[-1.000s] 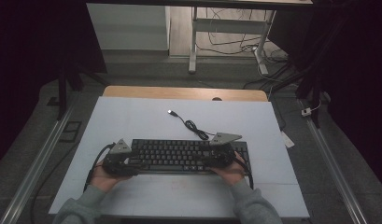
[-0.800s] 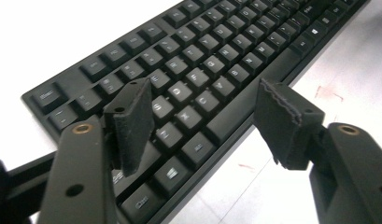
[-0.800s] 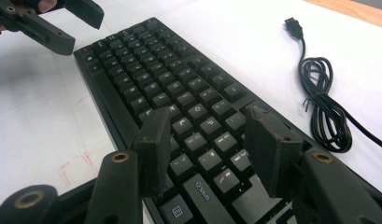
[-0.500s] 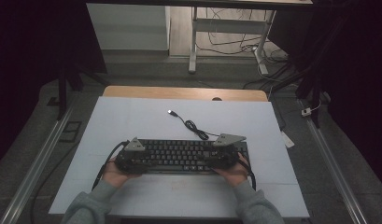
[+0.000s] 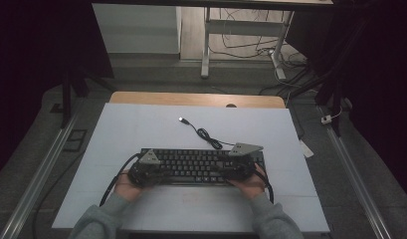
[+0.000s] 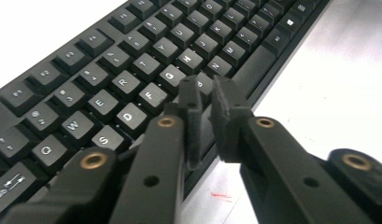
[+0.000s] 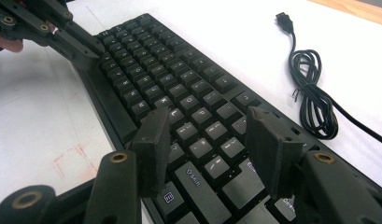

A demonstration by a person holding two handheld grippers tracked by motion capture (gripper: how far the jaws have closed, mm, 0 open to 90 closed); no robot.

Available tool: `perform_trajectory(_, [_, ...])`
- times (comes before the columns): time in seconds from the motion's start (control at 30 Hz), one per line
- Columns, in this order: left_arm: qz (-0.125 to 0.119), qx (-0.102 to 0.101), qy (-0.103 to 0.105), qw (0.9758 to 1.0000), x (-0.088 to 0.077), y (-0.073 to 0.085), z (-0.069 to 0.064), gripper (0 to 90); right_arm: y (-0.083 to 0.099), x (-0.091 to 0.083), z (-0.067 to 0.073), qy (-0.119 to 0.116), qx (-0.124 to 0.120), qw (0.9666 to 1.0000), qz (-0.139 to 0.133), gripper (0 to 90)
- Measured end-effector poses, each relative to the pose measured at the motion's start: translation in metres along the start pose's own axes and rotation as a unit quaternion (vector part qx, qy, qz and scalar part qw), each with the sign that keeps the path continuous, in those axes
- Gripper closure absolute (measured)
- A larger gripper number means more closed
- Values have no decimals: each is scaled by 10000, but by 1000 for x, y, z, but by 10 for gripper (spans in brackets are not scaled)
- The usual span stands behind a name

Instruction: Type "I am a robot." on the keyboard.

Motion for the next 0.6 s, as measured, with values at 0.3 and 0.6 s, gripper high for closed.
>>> perform_trajectory(0.3, [144,62,26,9999,10,-1,-4,890,0,0,0,1,-13,10000,16,506])
perform_trajectory(0.6, [236,105,32,9997,16,-1,-6,890,0,2,0,-5,-9,10000,37,506])
Point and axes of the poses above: each handheld gripper's, and its own axes: x roughly forward along the jaws, y roughly out of its underside, z roughly to its left, the point moved 1 cm from there along x, roughly forward along the jaws, and after that the axes turned 11 degrees about x, right-handed, at the moved point
